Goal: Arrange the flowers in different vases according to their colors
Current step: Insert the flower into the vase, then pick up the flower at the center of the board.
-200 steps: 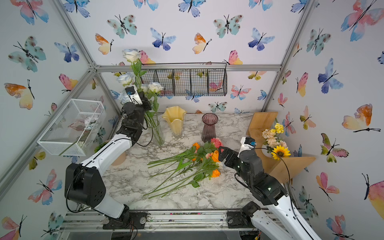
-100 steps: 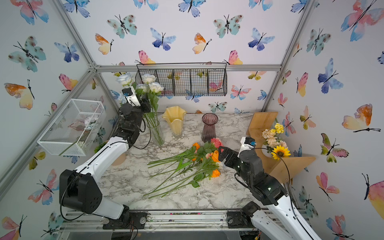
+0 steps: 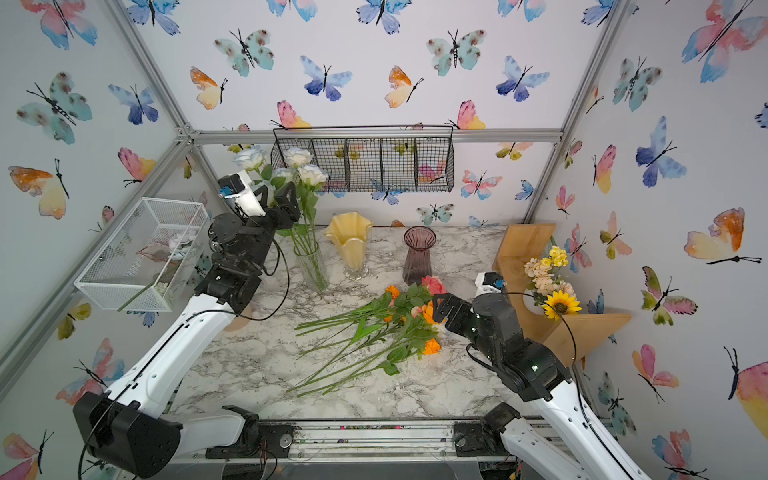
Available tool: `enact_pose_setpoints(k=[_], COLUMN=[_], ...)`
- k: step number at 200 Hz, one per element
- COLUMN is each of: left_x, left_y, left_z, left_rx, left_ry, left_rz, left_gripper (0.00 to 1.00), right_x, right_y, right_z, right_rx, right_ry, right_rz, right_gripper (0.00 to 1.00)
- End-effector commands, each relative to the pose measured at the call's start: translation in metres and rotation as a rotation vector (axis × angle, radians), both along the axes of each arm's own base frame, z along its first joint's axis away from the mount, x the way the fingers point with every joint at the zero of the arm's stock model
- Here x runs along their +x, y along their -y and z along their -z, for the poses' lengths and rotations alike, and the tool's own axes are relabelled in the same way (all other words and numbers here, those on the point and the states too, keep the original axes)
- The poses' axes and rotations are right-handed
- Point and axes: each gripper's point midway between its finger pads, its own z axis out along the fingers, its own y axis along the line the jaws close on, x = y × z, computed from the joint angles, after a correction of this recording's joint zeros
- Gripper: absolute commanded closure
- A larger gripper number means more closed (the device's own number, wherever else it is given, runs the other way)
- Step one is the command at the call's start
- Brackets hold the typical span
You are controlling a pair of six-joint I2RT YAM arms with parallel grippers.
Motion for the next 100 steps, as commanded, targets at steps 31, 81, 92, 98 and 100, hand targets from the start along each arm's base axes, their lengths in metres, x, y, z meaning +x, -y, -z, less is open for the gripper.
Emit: enact_pose_setpoints(k=[31, 81, 92, 98, 100], left_x=[-0.042, -0.091, -0.101, -0.106, -0.108], left_y=[-0.001, 0.009, 0.013, 0.013, 0.014], left_z=[0.043, 0.094, 0.107, 0.115, 0.117], left_rx=[0.003, 0.034, 0.061, 0.069, 0.071], left_ry=[-0.185, -0.35, -0.39, -0.414, -0.42], left_rz=[0.084, 0.235, 0.271, 0.285, 0.292], left_gripper=[0.01, 0.01, 0.01, 0.01, 0.01], right_x=[-0.02, -0.039, -0.042, -0.043, -0.043], right_y=[-0.01, -0.036, -0.039, -0.041, -0.042], right_z=[0.037, 0.082, 0.093, 0.097, 0.099], right_rx=[0.062, 0.162, 0.182, 0.197, 0.201], right_ry=[-0.206, -0.365, -0.406, -0.418, -0.422], right_rz=[-0.024, -0.118, -0.117, -0.12, -0.119], right_gripper=[0.06, 0.17, 0.17, 0.18, 0.18])
